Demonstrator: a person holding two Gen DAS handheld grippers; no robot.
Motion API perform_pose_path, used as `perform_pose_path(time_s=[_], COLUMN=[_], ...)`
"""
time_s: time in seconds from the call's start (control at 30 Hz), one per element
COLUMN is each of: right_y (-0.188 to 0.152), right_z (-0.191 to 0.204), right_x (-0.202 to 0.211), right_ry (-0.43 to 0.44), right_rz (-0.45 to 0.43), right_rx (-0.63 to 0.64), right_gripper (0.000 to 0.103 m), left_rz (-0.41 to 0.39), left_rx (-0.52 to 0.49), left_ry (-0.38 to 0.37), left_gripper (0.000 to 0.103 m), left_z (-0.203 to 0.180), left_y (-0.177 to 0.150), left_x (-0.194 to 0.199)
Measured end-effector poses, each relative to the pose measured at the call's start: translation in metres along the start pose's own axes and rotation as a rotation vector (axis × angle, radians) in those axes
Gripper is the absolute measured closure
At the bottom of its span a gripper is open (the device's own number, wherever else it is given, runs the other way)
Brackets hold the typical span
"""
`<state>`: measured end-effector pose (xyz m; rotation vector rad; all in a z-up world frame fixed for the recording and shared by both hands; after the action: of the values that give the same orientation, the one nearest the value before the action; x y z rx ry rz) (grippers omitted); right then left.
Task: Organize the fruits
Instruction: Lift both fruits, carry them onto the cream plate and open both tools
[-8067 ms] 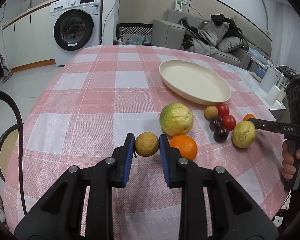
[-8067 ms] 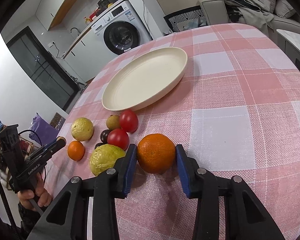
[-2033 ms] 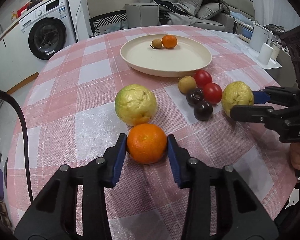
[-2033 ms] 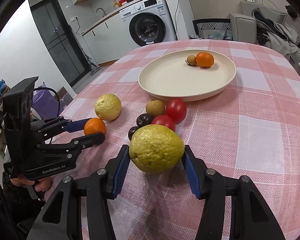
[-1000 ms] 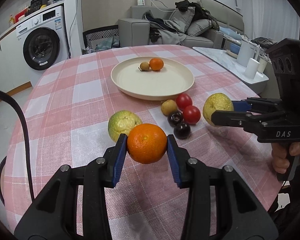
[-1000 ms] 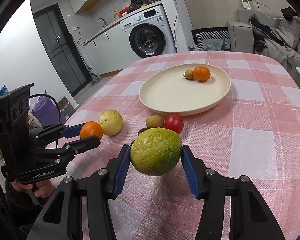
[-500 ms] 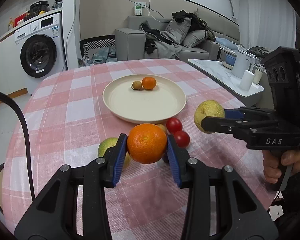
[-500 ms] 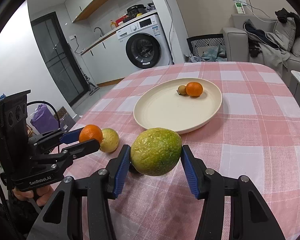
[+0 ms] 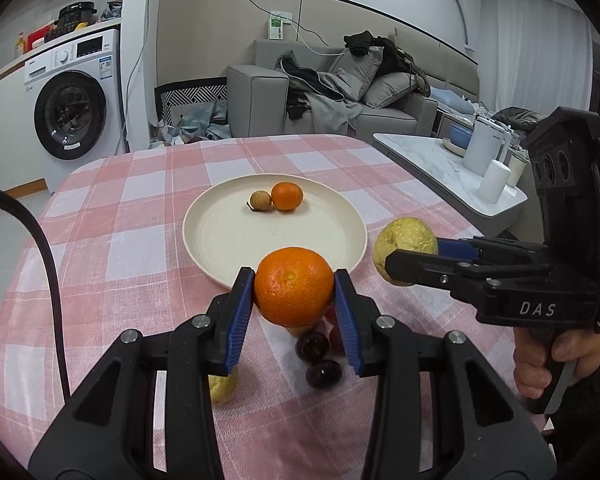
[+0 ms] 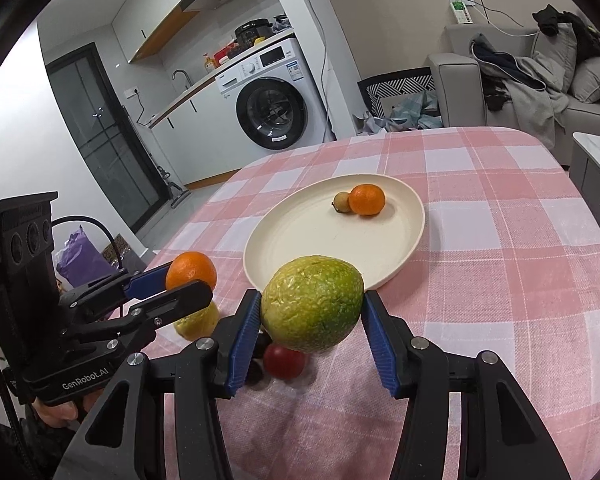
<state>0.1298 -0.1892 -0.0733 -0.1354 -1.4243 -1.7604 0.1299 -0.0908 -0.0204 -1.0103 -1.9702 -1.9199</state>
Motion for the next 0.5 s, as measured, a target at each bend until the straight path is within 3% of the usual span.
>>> perform_pose_path(time_s=[0.5], right_y=[0.016], right_z=[-0.012], right_x=[-0.026], right_ry=[-0.034], right_rz=[0.015], right_rx=[-0.024], right_gripper=[0.051], left_rz=[0.011], left_rx=[0.029], left_ry=[0.041], left_gripper=[0.066], left_z=[0.015], left_y=[0.023], left_x=[-0.046])
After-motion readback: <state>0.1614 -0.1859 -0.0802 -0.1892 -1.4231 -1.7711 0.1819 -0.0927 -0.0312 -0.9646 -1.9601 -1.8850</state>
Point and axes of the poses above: each gripper's, at about its wrist camera, not at the fingertips, and x roughly against the way its jaws point, z to its left, y to its top, the point moved 6 cm from there along -x, roughly the way its jaws point, and after that the axes turned 2 degrees about -y, right-handed, at the moved point
